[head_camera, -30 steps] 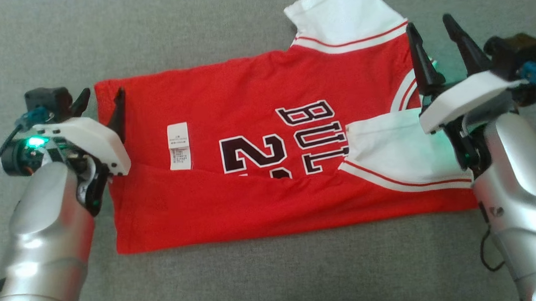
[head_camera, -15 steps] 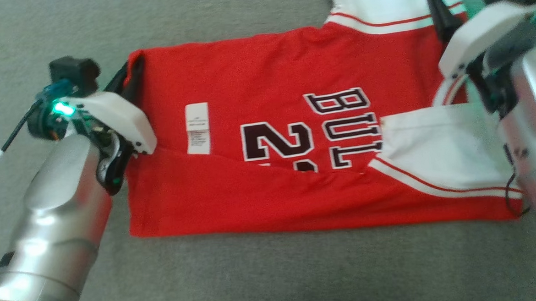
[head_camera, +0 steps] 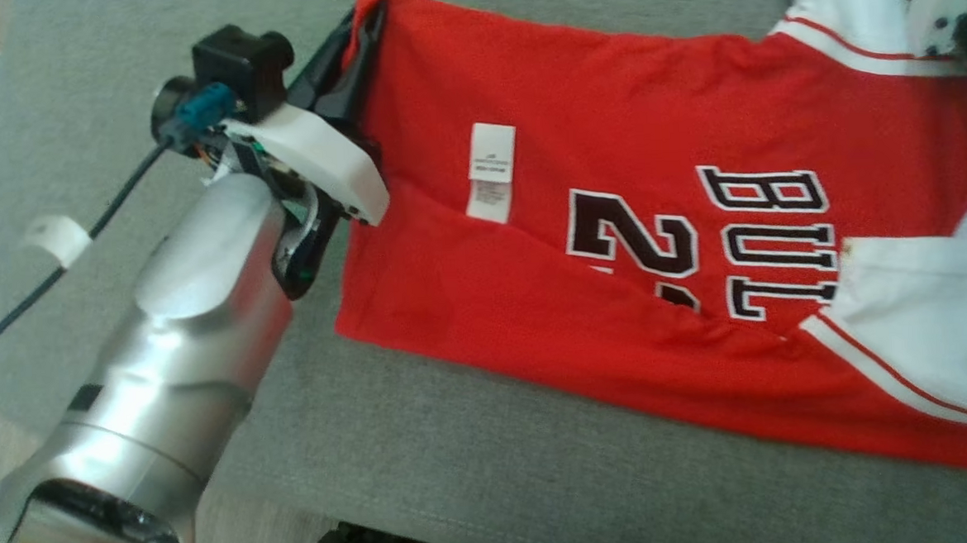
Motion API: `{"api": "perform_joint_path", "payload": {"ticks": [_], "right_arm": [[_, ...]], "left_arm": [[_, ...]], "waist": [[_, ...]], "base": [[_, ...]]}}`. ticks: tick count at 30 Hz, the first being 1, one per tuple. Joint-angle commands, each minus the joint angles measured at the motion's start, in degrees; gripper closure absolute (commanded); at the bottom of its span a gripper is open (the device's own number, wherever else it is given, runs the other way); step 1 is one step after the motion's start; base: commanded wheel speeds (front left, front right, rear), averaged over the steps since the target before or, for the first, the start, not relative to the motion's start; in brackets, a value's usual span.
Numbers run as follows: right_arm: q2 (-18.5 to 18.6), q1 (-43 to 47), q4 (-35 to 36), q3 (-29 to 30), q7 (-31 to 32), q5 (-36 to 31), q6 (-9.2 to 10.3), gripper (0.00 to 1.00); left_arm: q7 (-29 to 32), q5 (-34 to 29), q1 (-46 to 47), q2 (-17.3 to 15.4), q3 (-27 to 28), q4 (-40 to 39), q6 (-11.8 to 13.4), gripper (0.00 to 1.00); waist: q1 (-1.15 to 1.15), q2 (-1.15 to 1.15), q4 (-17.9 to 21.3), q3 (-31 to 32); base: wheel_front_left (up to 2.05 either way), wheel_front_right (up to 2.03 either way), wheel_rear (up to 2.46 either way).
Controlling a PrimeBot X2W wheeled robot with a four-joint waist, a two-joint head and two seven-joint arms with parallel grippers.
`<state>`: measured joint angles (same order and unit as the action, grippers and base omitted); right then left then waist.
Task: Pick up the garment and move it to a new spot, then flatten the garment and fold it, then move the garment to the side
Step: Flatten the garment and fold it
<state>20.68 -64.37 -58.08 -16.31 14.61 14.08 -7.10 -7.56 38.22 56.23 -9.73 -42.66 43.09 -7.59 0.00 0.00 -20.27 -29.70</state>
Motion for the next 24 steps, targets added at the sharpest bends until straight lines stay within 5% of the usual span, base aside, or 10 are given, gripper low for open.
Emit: {"api": "perform_joint_path", "payload": {"ticks": [1, 2, 3, 4, 15, 24], "right_arm": [[-0.3, -0.8, 0.1, -0.6, 0.9, -0.5, -0.39, 0.0], [-0.4, -1.0, -0.9, -0.7, 1.3, -0.7, -0.39, 0.19], [-0.4, -1.3, -1.8, -0.5, 1.3, -0.7, -0.39, 0.77], [-0.4, -1.7, -2.1, -0.3, 0.3, -0.8, -0.39, 1.0], [-2.6, -6.9, -2.4, 6.8, -23.7, -3.1, -0.39, 1.0], [-7.1, -0.8, 3.1, 3.9, -28.8, 6.2, -0.39, 1.0]], "left_arm": [[-0.6, 0.7, 2.1, -2.0, 1.1, -0.6, 0.1, 1.0], [-0.9, 1.2, 2.3, -1.8, 0.5, -0.3, 0.1, 1.0], [-1.3, 1.6, 2.4, -1.8, 0.0, 0.1, 0.1, 1.0], [-1.6, 2.0, 2.5, -1.9, -0.5, 0.5, 0.1, 1.0], [-7.2, 2.0, 5.4, -4.4, 2.4, 6.9, 1.1, 1.0], [-7.4, -8.9, -0.6, -8.4, 9.4, 0.3, 6.3, 1.0]], "waist": [[0.0, 0.0, -1.1, -0.6], [0.0, 0.0, -1.2, -0.5], [0.0, 0.0, -1.2, -0.5], [0.0, 0.0, -1.2, -0.4], [0.0, 0.0, 4.1, 1.8], [0.0, 0.0, 11.0, 6.0]], "base": [[0.0, 0.0, 0.0], [0.0, 0.0, 0.0], [0.0, 0.0, 0.0], [0.0, 0.0, 0.0], [0.0, 0.0, 0.0], [0.0, 0.0, 0.0]]}}
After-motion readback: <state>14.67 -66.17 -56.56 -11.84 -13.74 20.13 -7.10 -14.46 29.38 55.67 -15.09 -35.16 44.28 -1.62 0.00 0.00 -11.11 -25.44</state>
